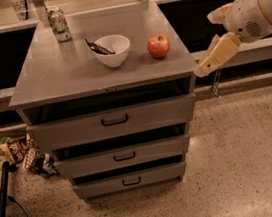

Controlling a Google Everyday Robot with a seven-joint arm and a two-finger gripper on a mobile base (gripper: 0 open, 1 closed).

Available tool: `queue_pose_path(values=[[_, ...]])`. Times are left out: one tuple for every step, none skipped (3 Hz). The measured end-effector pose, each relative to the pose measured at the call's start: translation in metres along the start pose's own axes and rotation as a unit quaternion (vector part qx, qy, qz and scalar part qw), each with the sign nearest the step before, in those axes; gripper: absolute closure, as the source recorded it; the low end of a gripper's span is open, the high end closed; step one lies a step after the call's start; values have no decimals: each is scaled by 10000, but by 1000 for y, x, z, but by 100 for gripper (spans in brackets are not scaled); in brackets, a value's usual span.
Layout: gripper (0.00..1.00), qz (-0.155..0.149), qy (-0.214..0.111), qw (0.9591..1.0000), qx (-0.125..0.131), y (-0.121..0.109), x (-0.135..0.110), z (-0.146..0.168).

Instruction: Pick rxbar chocolate from white bowl and place on counter

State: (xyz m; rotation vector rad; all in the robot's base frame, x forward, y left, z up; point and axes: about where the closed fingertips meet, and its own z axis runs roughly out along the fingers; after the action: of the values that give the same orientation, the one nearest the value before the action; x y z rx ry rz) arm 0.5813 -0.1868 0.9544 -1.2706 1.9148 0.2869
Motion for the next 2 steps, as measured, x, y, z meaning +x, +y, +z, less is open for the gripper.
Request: queue_pose_path(values=[[0, -59, -60, 10000, 15, 2, -6, 5], [0, -281, -380, 9989, -20, 3, -32, 25]])
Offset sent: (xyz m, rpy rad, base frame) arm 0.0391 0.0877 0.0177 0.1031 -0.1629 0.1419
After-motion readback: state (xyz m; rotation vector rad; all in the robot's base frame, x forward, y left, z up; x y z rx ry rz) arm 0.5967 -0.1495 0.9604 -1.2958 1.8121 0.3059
